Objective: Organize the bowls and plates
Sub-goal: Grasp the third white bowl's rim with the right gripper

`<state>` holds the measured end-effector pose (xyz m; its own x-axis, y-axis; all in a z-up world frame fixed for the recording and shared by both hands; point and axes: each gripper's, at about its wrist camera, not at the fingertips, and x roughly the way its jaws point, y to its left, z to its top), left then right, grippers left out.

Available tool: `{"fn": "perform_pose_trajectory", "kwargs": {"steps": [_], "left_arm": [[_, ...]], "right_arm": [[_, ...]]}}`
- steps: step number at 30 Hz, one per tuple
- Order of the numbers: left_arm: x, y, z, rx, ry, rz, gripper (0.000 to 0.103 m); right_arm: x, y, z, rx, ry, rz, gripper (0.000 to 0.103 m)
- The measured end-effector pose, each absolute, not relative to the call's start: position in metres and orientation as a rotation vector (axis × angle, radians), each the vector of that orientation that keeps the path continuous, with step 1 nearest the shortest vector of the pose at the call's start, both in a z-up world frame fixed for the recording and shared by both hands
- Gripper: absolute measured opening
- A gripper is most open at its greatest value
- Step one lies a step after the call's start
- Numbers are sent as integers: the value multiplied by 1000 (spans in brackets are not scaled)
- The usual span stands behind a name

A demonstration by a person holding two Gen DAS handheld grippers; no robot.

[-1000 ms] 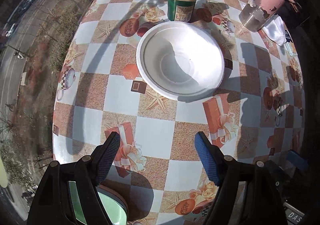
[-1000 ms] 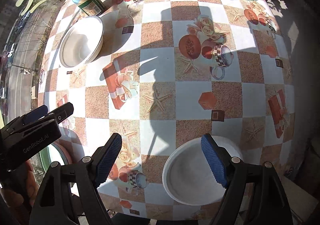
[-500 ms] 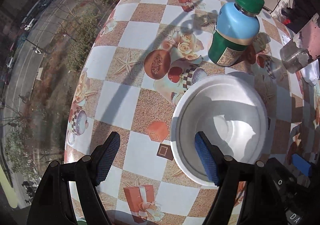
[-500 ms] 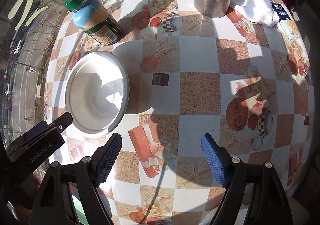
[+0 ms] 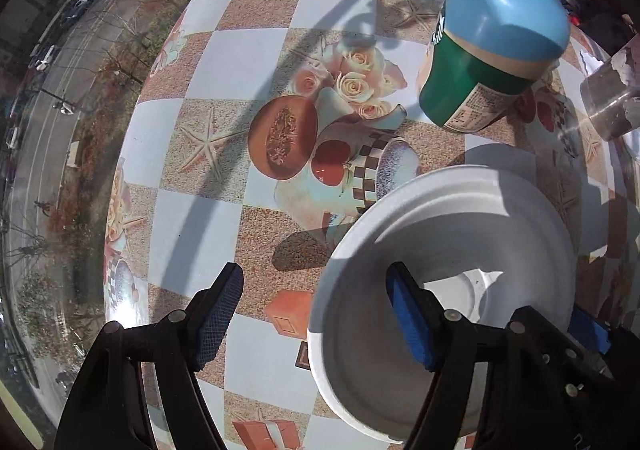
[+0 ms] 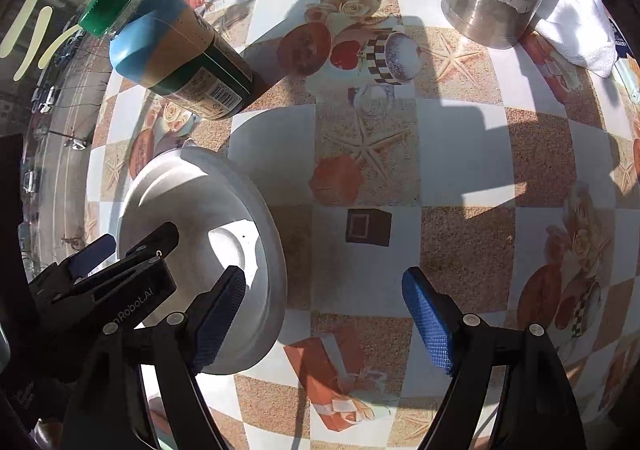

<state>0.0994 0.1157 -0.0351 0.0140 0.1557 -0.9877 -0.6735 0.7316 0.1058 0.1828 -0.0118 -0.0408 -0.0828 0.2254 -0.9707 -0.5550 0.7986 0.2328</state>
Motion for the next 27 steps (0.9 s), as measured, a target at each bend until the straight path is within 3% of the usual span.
{"fn": "perform_pose_trajectory", "kwargs": {"steps": [2, 5, 8, 10, 27], "left_arm": [[101, 111, -35, -464, 1423, 639, 63], [105, 99, -34, -446, 1438, 564, 40], [103, 86, -34, -428, 1449, 540, 39], [96, 76, -34, -428, 1456, 532, 39], [-12, -58, -37, -450, 1540, 486, 39]], "right_arm": [[183, -11, -44, -266, 1537, 659, 60], [180, -9, -49, -257, 1571, 685, 37], [175, -9, -51, -233, 1608, 738, 21], [169, -10, -51, -254, 1614, 748, 16], [66, -111, -47, -387, 1683, 750, 17]]}}
